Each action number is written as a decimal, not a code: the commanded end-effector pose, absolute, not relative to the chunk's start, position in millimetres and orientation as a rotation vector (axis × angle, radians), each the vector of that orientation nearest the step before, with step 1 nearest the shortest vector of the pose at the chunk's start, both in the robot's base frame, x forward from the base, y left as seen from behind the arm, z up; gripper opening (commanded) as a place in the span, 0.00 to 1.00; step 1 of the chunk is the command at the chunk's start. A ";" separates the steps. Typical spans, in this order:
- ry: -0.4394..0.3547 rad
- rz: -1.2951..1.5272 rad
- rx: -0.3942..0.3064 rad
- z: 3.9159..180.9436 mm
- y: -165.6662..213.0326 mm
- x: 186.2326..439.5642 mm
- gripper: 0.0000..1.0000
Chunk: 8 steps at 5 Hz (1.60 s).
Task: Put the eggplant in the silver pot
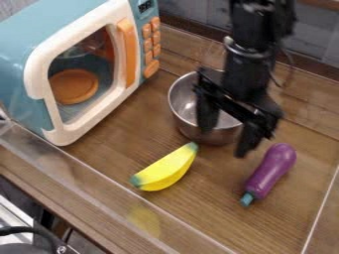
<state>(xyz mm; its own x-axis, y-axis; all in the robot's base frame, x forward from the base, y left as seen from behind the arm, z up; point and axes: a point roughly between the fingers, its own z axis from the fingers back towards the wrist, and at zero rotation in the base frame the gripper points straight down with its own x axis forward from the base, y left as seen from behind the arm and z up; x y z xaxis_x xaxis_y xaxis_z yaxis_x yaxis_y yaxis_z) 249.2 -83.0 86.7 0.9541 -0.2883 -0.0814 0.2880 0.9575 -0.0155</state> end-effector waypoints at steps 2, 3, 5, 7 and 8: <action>0.006 -0.374 -0.007 91.1 -115.1 249.8 1.00; 0.000 -0.338 -0.012 82.2 -123.4 254.5 1.00; -0.020 -0.342 -0.005 65.3 -133.7 259.7 1.00; -0.021 -0.332 0.000 52.7 -128.4 262.2 1.00; -0.021 -0.299 0.002 43.7 -121.0 262.7 1.00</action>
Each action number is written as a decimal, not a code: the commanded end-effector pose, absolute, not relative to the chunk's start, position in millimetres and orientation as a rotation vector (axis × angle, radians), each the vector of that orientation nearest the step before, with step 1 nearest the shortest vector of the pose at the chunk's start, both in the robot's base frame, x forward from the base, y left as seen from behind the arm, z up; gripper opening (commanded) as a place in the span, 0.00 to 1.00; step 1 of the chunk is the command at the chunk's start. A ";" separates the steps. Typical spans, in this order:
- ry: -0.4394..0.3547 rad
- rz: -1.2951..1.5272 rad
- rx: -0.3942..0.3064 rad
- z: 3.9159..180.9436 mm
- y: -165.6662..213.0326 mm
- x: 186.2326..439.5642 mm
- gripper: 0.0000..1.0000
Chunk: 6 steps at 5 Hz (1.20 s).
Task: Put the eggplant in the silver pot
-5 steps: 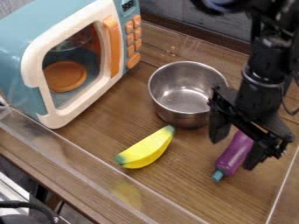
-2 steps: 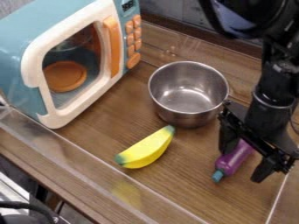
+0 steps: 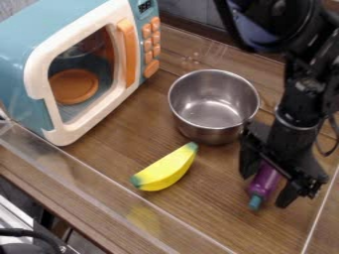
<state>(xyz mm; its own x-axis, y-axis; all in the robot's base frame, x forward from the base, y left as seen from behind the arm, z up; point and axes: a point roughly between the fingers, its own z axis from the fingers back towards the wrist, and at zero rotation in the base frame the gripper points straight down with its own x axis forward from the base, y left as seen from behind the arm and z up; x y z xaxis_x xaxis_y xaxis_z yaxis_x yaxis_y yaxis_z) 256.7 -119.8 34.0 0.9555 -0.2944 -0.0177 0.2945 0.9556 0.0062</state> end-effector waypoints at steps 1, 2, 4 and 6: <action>-0.035 -0.333 0.002 41.7 -116.8 269.7 1.00; -0.043 -0.362 0.000 41.4 -112.2 275.1 1.00; -0.056 -0.372 -0.005 38.2 -111.6 281.5 0.00; -0.049 -0.326 -0.012 49.0 -114.9 269.4 0.00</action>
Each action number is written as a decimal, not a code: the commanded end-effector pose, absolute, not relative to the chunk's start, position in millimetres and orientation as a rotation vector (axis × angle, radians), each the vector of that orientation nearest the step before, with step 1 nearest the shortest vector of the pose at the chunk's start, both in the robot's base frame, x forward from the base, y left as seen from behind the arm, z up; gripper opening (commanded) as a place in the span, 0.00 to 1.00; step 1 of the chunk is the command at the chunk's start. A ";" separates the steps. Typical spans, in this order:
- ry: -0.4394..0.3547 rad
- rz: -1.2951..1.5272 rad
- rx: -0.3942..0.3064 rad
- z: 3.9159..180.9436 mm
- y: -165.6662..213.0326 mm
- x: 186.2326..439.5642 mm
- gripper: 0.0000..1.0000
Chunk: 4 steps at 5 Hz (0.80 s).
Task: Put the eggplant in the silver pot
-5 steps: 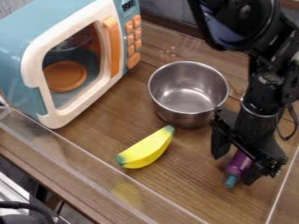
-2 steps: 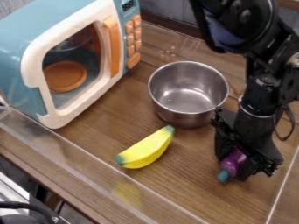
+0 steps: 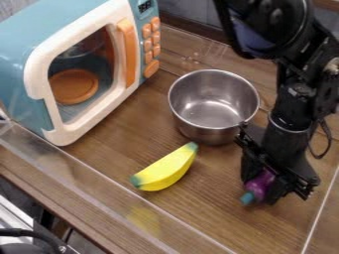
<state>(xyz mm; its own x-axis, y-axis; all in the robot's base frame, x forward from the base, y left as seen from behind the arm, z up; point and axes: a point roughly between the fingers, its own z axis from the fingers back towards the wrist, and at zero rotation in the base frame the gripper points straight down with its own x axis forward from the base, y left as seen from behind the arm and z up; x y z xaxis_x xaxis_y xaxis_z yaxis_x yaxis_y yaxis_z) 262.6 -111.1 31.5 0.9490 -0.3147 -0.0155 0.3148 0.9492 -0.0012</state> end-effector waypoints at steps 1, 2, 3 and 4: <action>-0.048 -0.376 -0.018 49.9 -122.9 268.4 0.00; -0.051 -0.420 -0.024 48.1 -130.2 269.1 0.00; -0.044 -0.451 -0.013 56.7 -127.2 265.7 0.00; -0.038 -0.412 0.000 71.6 -114.0 264.9 0.00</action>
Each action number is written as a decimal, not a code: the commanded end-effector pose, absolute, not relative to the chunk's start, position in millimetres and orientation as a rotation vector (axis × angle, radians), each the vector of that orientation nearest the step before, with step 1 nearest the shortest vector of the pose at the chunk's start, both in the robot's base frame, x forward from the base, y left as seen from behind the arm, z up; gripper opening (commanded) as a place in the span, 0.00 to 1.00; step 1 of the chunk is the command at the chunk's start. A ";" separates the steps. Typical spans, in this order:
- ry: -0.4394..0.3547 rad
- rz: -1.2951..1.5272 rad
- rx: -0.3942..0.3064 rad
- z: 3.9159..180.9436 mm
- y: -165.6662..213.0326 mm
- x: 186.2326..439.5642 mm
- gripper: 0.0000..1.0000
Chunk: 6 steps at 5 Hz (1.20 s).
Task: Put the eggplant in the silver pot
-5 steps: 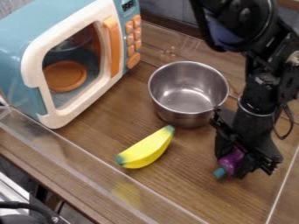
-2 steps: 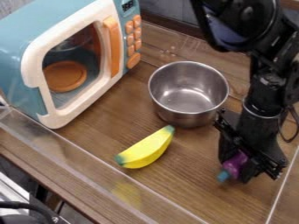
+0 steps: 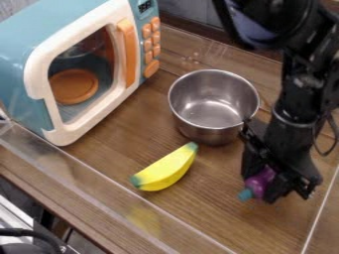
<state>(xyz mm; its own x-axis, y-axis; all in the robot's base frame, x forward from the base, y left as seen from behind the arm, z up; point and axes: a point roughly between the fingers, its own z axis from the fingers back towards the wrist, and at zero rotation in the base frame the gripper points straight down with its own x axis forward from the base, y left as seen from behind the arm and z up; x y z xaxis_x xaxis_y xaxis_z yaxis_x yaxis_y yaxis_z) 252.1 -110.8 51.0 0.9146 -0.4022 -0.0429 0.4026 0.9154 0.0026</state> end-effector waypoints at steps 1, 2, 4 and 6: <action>-0.060 -0.335 0.023 103.8 -93.7 268.7 0.00; -0.092 -0.283 0.051 125.7 -56.6 284.7 0.00; -0.128 -0.214 0.070 141.3 17.1 277.9 0.00; -0.143 -0.151 0.084 133.5 7.0 281.3 0.00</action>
<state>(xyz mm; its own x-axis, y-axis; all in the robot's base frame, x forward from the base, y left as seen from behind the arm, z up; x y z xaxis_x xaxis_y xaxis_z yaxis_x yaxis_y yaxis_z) 277.5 6.5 121.1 0.9837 -0.1557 0.0900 0.1484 0.9854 0.0834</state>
